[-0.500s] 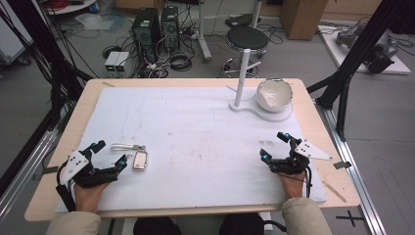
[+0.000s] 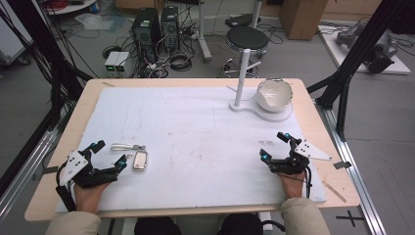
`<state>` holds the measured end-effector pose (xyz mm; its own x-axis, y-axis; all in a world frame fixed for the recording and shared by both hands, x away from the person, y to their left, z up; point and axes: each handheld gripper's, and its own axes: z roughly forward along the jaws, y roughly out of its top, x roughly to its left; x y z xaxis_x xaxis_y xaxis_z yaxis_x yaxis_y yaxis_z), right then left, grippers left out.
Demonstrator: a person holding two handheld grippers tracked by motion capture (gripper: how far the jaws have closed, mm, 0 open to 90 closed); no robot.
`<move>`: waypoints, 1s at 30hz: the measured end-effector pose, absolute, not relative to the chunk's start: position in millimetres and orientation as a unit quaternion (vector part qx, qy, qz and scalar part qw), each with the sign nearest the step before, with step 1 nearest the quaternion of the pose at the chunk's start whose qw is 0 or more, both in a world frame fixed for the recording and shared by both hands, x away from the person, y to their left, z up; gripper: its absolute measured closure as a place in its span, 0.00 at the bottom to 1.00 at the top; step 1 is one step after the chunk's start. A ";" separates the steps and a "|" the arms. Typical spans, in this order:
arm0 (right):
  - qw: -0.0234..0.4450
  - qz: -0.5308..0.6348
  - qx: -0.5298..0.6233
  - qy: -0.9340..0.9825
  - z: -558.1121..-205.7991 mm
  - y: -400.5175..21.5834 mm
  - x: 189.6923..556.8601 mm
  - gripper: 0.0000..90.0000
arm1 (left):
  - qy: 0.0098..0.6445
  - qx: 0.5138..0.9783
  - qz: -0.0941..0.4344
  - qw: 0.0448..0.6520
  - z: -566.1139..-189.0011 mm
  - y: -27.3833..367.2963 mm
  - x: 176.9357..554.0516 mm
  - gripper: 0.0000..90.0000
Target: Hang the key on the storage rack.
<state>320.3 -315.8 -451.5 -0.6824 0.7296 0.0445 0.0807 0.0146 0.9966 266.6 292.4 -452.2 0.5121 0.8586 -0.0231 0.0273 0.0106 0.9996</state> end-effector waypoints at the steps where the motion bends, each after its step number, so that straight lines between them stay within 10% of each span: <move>1: 0.256 0.633 0.305 0.664 -451.6 -315.9 320.3 0.01 | 0.360 0.618 0.337 0.612 -452.0 292.7 267.0 0.05; 30: 0.257 0.632 0.305 0.664 -451.4 -315.8 320.3 0.01 | 0.263 0.747 0.284 0.541 -357.4 320.0 319.0 0.05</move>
<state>320.3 -315.8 -451.4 -0.6822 0.7298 0.0440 0.0800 0.0147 0.9967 319.0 320.0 -357.4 0.7004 0.6999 0.1402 0.0852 -0.2769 0.9571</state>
